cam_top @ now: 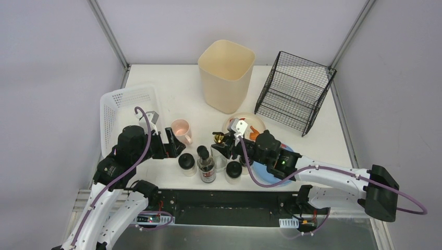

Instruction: Clear the kitchen counter

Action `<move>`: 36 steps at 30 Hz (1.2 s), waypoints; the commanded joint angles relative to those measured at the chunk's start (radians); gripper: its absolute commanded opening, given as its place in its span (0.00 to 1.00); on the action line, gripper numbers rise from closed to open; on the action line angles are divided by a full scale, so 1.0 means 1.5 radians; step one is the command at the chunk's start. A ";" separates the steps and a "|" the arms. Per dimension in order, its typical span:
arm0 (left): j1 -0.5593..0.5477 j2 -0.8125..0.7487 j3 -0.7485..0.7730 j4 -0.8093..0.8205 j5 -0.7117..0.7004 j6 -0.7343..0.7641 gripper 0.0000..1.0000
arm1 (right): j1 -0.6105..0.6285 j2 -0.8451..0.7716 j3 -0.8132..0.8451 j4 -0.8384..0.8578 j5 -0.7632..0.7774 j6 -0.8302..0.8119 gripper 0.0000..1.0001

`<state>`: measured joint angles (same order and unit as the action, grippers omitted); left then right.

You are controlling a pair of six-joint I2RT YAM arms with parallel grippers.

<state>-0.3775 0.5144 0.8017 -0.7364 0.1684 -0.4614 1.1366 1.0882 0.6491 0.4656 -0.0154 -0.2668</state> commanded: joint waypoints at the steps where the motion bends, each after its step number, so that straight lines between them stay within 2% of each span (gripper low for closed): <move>1: 0.006 -0.003 -0.006 0.024 0.012 -0.007 1.00 | 0.003 -0.004 0.003 0.040 -0.004 0.006 0.19; 5: 0.006 -0.002 -0.007 0.024 0.013 -0.007 1.00 | 0.003 -0.014 0.021 0.024 -0.009 0.000 0.06; 8: 0.006 -0.002 -0.008 0.024 0.013 -0.007 1.00 | 0.003 -0.021 0.043 0.004 -0.001 -0.009 0.00; 18: 0.006 -0.003 -0.009 0.024 0.011 -0.006 1.00 | 0.004 -0.042 0.100 -0.025 0.005 -0.026 0.00; 27: 0.006 -0.005 -0.011 0.024 0.013 -0.005 1.00 | 0.004 -0.061 0.143 -0.003 0.069 -0.037 0.00; 36: 0.006 -0.007 -0.012 0.024 0.014 -0.005 1.00 | 0.002 -0.015 0.313 -0.105 0.145 -0.103 0.00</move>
<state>-0.3775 0.5110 0.7876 -0.7364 0.1749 -0.4618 1.1370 1.0641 0.9417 0.2302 0.1108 -0.3500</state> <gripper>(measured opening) 0.995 0.365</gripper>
